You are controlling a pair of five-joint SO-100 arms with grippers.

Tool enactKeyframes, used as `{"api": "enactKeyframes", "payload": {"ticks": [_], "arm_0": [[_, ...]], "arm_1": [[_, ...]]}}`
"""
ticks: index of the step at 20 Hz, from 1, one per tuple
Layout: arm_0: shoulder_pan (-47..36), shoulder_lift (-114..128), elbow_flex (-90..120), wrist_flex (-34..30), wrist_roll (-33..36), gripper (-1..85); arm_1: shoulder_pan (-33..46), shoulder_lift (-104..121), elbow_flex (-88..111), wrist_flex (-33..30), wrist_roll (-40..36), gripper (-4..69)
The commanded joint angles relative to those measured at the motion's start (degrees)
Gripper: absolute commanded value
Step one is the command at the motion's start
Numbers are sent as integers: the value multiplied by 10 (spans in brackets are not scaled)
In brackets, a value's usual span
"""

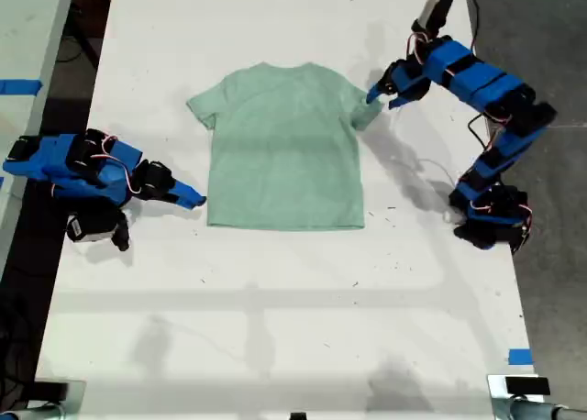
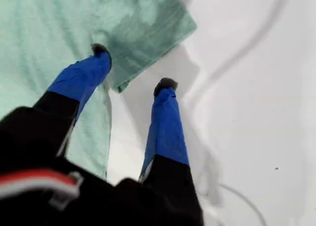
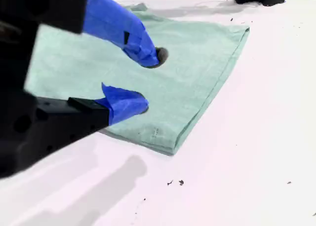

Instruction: Fold t shirt

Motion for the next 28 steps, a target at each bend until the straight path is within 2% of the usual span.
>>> {"api": "enactKeyframes", "payload": {"ticks": [1, 4, 7, 10, 13, 16, 20, 21, 22, 24, 27, 28], "arm_0": [[-2, 4, 0, 3, 6, 112], [-2, 4, 0, 3, 6, 112], [-2, 4, 0, 3, 6, 112], [-2, 4, 0, 3, 6, 113], [-2, 4, 0, 3, 6, 113], [-2, 4, 0, 3, 6, 113], [-2, 4, 0, 3, 7, 113], [-2, 4, 0, 3, 7, 113], [-2, 4, 0, 3, 7, 113], [-2, 4, 0, 3, 7, 113], [-2, 4, 0, 3, 7, 113], [-2, 4, 0, 3, 7, 113]], "arm_1": [[12, -90, -112, -5, -8, 200], [31, -194, -189, 4, -3, 208], [49, -270, -207, 40, 37, 15], [41, -247, -211, 39, 25, 15], [-38, -138, -242, 5, -26, 15], [-156, -64, -236, -65, -40, 15], [-284, -105, -245, -176, -50, 20], [-304, -120, -247, -192, -50, 45], [-318, -127, -247, -203, -54, 153], [-321, -110, -248, -186, -55, 222], [-284, 3, -206, -137, -62, 218], [-265, 43, -193, -110, -66, 188]]}}
